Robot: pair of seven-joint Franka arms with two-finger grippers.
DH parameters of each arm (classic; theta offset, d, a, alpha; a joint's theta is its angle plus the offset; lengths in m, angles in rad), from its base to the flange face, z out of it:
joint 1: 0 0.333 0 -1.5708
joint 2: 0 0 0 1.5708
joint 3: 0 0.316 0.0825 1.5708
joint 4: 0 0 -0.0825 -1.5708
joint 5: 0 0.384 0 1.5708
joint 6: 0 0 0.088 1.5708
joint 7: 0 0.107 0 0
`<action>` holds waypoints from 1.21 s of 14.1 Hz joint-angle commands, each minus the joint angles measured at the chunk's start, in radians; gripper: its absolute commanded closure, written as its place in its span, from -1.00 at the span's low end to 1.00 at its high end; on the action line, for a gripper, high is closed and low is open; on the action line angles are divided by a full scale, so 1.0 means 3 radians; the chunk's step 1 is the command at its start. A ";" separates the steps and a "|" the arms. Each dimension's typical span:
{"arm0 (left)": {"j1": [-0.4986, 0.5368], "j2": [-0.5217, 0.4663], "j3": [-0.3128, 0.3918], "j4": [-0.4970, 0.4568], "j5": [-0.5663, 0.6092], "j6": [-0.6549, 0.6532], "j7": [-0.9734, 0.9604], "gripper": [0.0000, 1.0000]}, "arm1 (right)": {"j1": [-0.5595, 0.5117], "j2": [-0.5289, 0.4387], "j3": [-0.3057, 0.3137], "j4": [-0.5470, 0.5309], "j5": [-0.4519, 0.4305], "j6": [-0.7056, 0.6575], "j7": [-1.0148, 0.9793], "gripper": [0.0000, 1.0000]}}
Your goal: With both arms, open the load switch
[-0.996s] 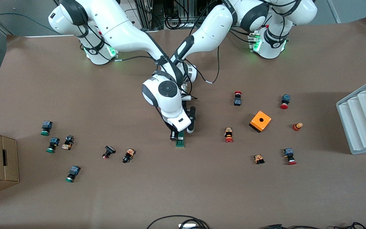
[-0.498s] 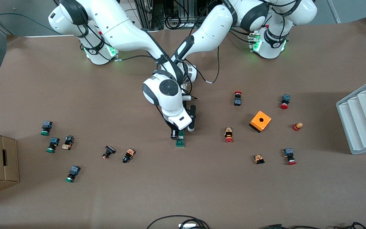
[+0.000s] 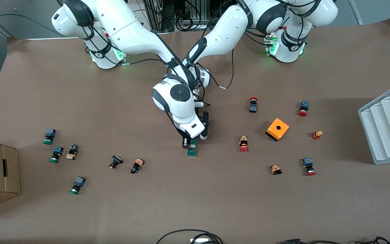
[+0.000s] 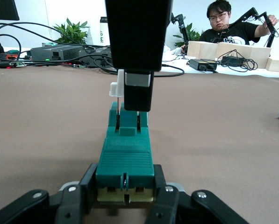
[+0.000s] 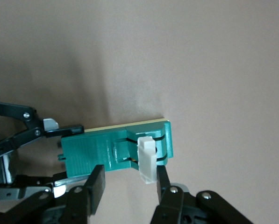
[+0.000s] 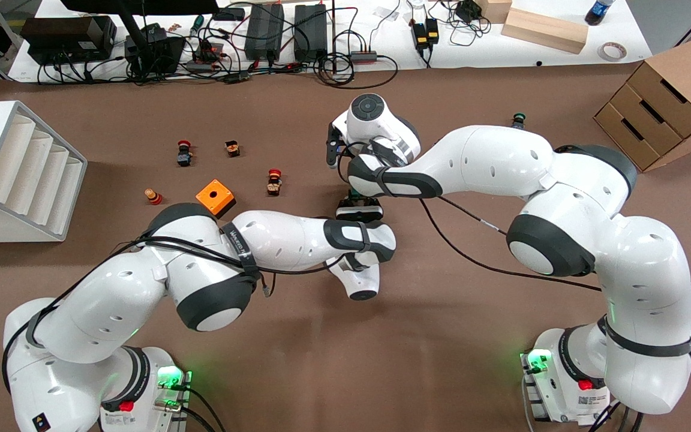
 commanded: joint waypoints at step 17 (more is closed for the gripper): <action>-0.0007 -0.0013 -0.0016 -0.0018 -0.0049 -0.0015 -0.0043 -0.03 | -0.0011 -0.0157 0.0105 -0.0264 -0.0108 -0.0011 0.0044 0.03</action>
